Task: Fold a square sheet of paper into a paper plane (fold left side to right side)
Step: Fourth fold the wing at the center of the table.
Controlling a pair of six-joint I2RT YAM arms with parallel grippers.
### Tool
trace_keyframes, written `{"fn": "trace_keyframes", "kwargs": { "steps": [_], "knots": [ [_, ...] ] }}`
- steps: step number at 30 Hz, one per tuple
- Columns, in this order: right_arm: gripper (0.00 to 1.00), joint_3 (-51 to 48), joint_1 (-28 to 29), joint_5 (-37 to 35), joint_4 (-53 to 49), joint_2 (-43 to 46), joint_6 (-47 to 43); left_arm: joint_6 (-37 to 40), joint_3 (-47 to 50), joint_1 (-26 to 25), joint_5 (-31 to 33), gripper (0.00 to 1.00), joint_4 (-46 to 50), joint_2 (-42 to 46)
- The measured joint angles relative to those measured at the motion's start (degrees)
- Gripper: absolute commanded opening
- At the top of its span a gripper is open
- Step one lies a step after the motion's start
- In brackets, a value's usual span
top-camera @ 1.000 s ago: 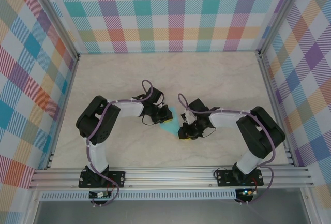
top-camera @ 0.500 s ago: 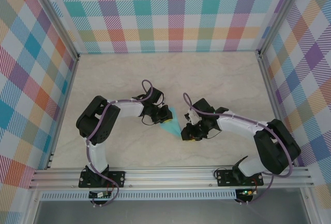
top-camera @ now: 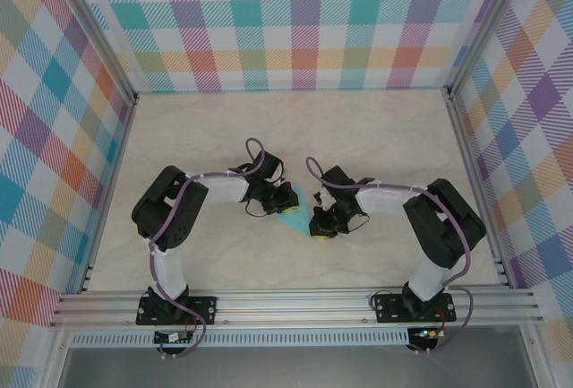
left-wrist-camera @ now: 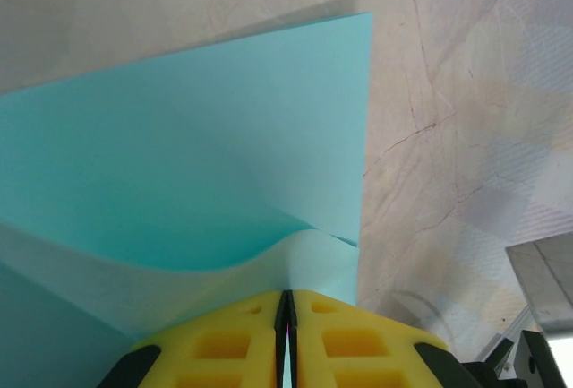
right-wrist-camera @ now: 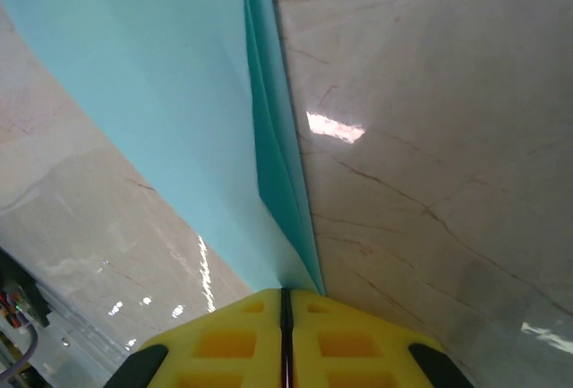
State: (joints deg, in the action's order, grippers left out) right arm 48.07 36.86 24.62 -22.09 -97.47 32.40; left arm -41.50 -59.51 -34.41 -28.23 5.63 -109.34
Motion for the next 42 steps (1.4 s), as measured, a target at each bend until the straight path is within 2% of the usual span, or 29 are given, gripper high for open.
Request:
{"fn": "trace_keyframes", "kwargs": {
  "steps": [8,16,23,26,29,33,35,42],
  "knots": [
    [0.04,-1.3,0.0,-0.3,0.8,0.6,0.7,3.0,-0.7,1.8,0.0,0.13,1.9,0.1],
    [0.01,-3.3,0.0,-0.4,3.5,1.9,1.3,8.2,-5.4,9.7,-0.1,0.13,6.0,-2.4],
    [0.01,-3.3,0.0,-0.3,3.7,2.0,1.3,11.1,-6.1,13.9,-3.0,0.14,5.9,-3.3],
    [0.00,-3.3,0.0,-0.3,3.7,2.0,1.3,12.4,-5.4,15.3,-1.8,0.14,6.4,-1.2],
    [0.00,-3.3,0.0,-0.4,3.7,2.0,1.3,12.9,-3.0,15.6,-0.9,0.14,6.9,5.0],
    [0.00,-3.3,0.0,-0.4,3.7,2.0,1.3,13.0,1.0,13.5,-0.2,0.13,6.5,15.6],
    [0.00,-3.3,0.0,-0.4,3.7,2.0,1.3,12.4,3.5,10.1,0.0,0.12,5.4,19.6],
    [0.00,-3.3,0.0,-0.5,3.6,1.9,1.3,7.7,11.2,-5.1,-0.4,0.09,-1.0,19.5]
  ]
}}
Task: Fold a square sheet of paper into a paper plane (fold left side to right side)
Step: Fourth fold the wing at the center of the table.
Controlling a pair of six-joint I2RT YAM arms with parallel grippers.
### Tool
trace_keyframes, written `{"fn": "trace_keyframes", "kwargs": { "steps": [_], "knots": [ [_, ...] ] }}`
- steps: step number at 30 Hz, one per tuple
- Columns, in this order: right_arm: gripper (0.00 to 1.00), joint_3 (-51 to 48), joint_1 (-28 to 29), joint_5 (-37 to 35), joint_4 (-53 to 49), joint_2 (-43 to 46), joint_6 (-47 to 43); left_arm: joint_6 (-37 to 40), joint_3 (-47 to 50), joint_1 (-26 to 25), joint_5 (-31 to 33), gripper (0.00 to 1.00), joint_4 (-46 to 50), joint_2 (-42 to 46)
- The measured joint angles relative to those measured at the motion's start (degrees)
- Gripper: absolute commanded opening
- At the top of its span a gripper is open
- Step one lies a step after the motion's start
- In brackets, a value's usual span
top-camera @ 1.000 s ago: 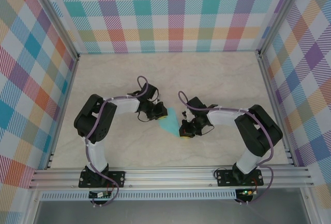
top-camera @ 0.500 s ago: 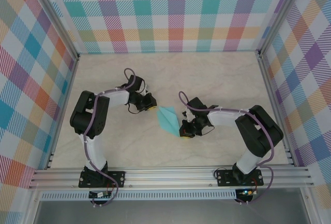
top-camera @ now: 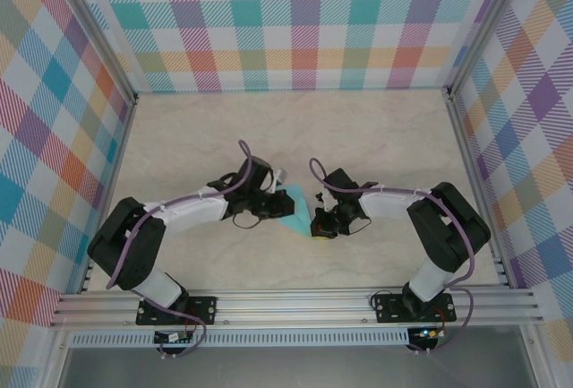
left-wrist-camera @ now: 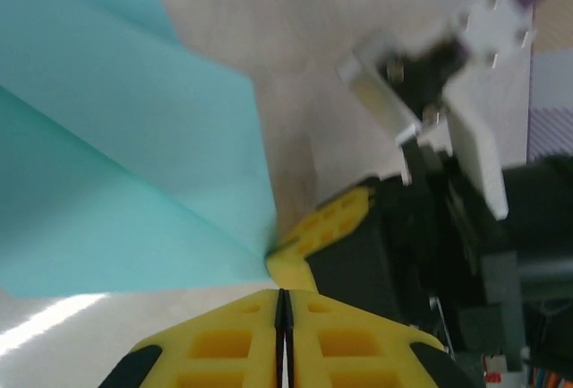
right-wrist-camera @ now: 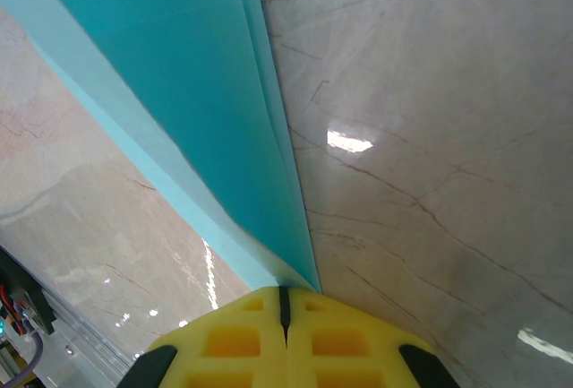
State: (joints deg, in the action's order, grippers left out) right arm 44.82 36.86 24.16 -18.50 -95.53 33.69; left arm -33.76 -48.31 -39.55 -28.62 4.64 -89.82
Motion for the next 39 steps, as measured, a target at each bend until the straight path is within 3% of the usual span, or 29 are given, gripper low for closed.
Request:
{"fn": "trace_keyframes", "kwargs": {
  "steps": [3,15,33,39],
  "knots": [
    [0.00,0.2,0.0,0.0,-0.2,-0.1,0.0,-1.3,0.1,-2.6,-0.5,0.08,-2.7,-2.2],
    [0.00,0.3,0.0,-0.1,-0.4,-0.2,0.0,-2.9,-1.8,-3.9,-0.7,0.06,-7.4,-10.8],
    [0.00,0.5,0.0,-0.2,-0.8,-0.3,-0.1,-1.8,-1.9,-3.7,-0.8,0.01,-10.9,-15.7],
    [0.00,0.5,0.0,-0.2,-0.9,-0.3,-0.1,-0.4,-1.8,-1.5,-4.7,0.01,-12.4,-16.9]
  ]
}}
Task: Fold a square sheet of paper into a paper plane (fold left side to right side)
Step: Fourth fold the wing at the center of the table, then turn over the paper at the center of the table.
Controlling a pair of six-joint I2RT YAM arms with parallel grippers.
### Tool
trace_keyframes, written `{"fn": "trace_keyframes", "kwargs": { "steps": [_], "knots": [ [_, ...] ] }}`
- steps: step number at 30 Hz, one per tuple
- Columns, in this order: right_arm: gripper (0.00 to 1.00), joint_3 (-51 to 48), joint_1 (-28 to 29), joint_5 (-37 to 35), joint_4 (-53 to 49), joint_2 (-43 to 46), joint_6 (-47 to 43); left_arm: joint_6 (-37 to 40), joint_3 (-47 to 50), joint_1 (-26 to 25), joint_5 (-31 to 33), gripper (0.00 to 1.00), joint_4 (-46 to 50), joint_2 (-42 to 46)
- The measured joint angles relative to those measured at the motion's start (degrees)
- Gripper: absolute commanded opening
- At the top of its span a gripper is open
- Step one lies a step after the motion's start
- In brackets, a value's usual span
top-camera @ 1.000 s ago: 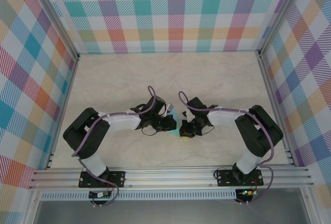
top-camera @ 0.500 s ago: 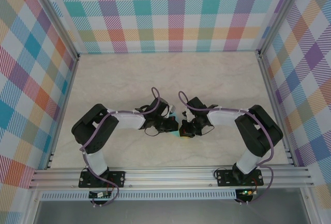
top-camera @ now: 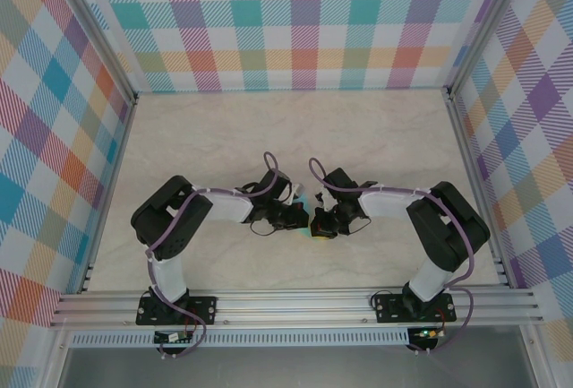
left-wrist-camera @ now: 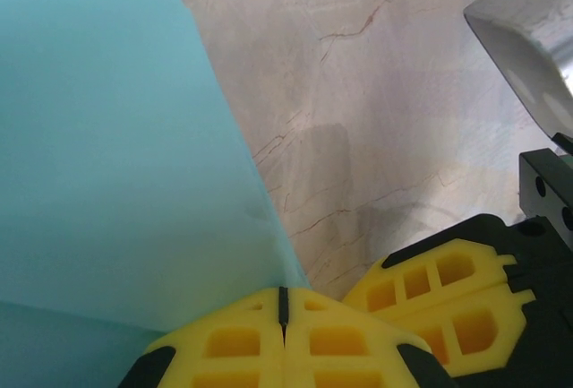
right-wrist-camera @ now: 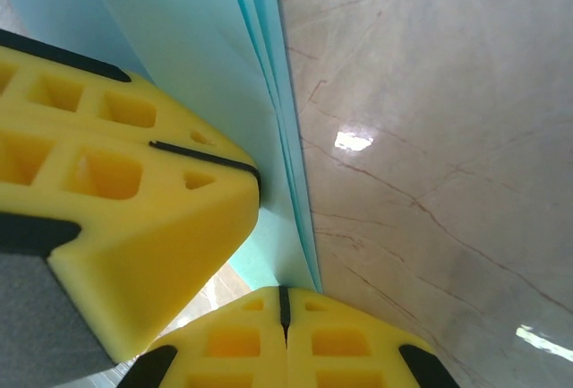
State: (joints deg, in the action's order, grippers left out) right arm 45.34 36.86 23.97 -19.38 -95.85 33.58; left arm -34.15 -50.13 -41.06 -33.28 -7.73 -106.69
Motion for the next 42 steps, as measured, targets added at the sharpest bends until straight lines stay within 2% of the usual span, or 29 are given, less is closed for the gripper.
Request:
{"fn": "trace_keyframes", "kwargs": {
  "steps": [5,12,18,23,27,31,35,40,42],
  "knots": [
    [0.00,0.0,0.0,0.0,0.0,0.0,-0.1,2.4,-0.4,2.5,-2.6,0.01,0.1,-0.7],
    [0.00,0.0,0.0,0.0,0.0,0.0,-0.2,5.1,-3.1,9.2,-3.6,0.01,1.2,-2.5],
    [0.03,-0.1,0.0,0.1,0.3,0.2,-0.2,6.2,-4.3,10.8,-3.2,0.05,2.0,-2.6],
    [0.24,-0.7,0.0,-0.3,0.5,1.6,-1.0,7.2,-4.3,11.5,-3.0,0.16,4.9,0.1],
    [0.44,-0.6,0.0,-2.3,0.1,5.3,-2.2,7.8,-3.4,13.5,-2.6,0.32,6.7,8.8],
    [0.57,0.3,0.1,-7.4,-0.6,12.4,-4.0,8.0,-1.6,15.5,-0.7,0.44,7.2,18.1],
    [0.72,0.3,0.1,-13.0,-1.7,21.9,-5.3,6.5,1.9,15.7,0.4,0.47,6.6,21.7],
    [0.98,-2.0,0.1,-17.4,-1.8,32.8,-5.0,3.5,6.3,15.5,0.6,0.48,4.6,19.2],
    [1.00,-3.8,0.1,-18.1,-2.0,36.5,-4.7,2.4,6.4,15.1,0.3,0.48,3.5,17.0]
  ]
}}
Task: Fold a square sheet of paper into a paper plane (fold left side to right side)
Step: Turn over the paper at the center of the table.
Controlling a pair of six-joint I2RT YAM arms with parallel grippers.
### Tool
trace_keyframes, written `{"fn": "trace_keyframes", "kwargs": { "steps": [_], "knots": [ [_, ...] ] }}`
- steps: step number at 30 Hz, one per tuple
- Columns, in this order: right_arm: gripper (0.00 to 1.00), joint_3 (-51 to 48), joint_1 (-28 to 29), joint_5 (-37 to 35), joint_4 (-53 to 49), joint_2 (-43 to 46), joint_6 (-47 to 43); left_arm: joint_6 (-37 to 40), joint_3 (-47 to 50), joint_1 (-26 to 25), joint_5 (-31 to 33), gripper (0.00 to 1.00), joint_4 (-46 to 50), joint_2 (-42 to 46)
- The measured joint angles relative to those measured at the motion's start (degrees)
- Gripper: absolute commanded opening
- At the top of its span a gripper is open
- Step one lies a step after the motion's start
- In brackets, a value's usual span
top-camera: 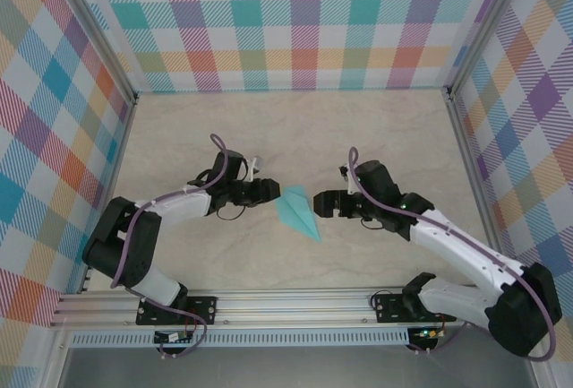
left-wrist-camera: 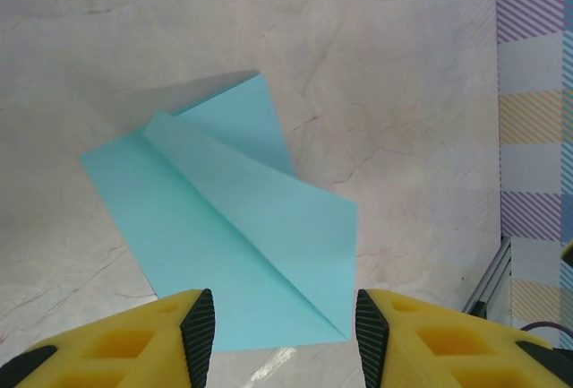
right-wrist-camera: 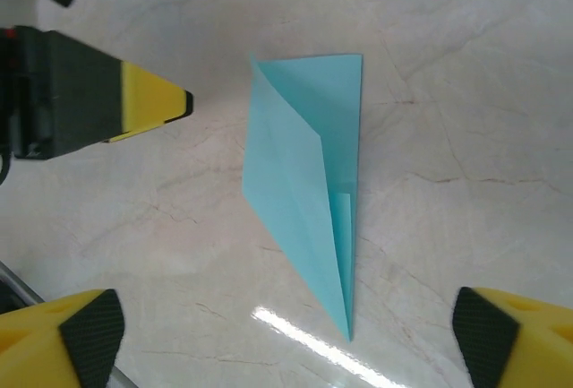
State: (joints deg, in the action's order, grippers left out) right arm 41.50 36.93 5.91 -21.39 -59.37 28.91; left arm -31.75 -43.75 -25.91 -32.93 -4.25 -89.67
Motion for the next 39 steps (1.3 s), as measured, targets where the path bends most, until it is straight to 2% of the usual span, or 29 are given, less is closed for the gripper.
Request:
{"fn": "trace_keyframes", "kwargs": {
  "steps": [9,23,26,35,39],
  "knots": [
    [1.00,-2.8,0.0,-1.0,-2.2,7.8,1.9,-2.2,-2.2,-1.9,-0.7,0.46,-4.0,-8.9],
    [1.00,-2.8,0.0,-1.6,-4.5,10.2,1.9,-4.5,-8.0,-4.0,-1.9,0.28,-7.3,-17.0],
    [0.99,-2.8,-1.2,1.3,-4.0,10.2,2.1,-4.8,-8.4,-4.3,-2.2,0.23,-8.4,-17.1],
    [1.00,-7.3,-11.2,16.8,4.0,10.2,5.7,-5.3,-9.0,-4.4,-2.6,0.07,-9.8,-17.0],
    [1.00,-8.9,-14.7,23.5,8.4,9.4,7.6,-5.3,-9.0,-4.5,-2.4,0.04,-8.8,-14.6]
  ]
}}
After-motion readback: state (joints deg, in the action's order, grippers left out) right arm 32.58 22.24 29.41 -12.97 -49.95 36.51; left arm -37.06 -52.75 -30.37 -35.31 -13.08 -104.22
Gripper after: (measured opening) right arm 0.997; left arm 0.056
